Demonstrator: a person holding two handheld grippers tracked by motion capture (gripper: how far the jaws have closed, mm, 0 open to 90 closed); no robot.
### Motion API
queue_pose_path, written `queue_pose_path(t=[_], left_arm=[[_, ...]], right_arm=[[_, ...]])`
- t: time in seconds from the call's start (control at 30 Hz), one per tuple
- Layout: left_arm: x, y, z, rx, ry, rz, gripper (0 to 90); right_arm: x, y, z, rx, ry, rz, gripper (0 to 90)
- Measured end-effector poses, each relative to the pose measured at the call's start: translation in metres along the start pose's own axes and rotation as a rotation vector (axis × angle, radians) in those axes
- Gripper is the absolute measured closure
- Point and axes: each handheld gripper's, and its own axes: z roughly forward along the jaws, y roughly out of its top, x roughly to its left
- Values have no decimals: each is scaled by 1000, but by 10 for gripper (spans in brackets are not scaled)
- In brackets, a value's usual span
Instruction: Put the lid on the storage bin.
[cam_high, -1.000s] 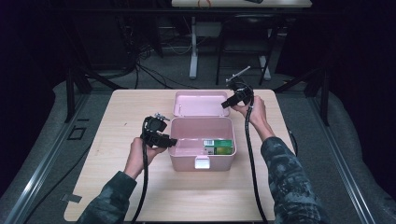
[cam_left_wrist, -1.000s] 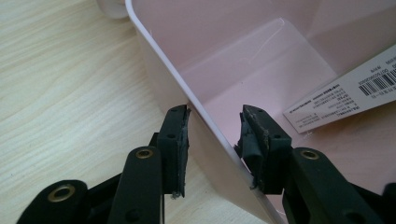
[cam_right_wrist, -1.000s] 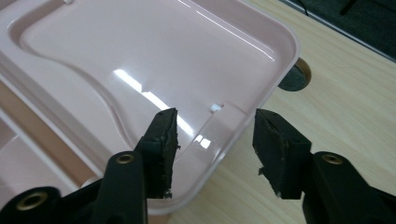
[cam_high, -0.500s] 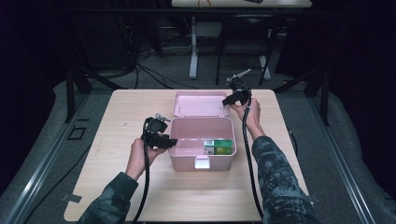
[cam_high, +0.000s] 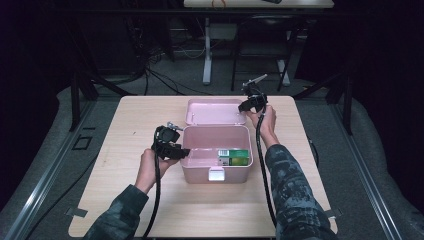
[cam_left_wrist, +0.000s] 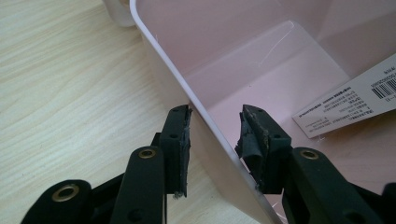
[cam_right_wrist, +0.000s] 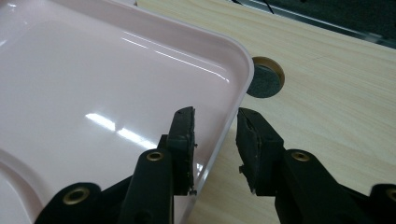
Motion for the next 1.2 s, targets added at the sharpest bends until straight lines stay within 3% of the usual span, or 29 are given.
queue_pose_path(t=[0.47,0.73,1.2], left_arm=[[-2,0,1,-5,18,7,634],[-3,0,1,0,26,11,636],[-5,-1,5,-4,35,20,645]], right_arm=[[-5,-6,4,-29,25,73,745],[-2,-4,-1,-71,7,67,773],[-1,-4,-13,-132,13,109,801]])
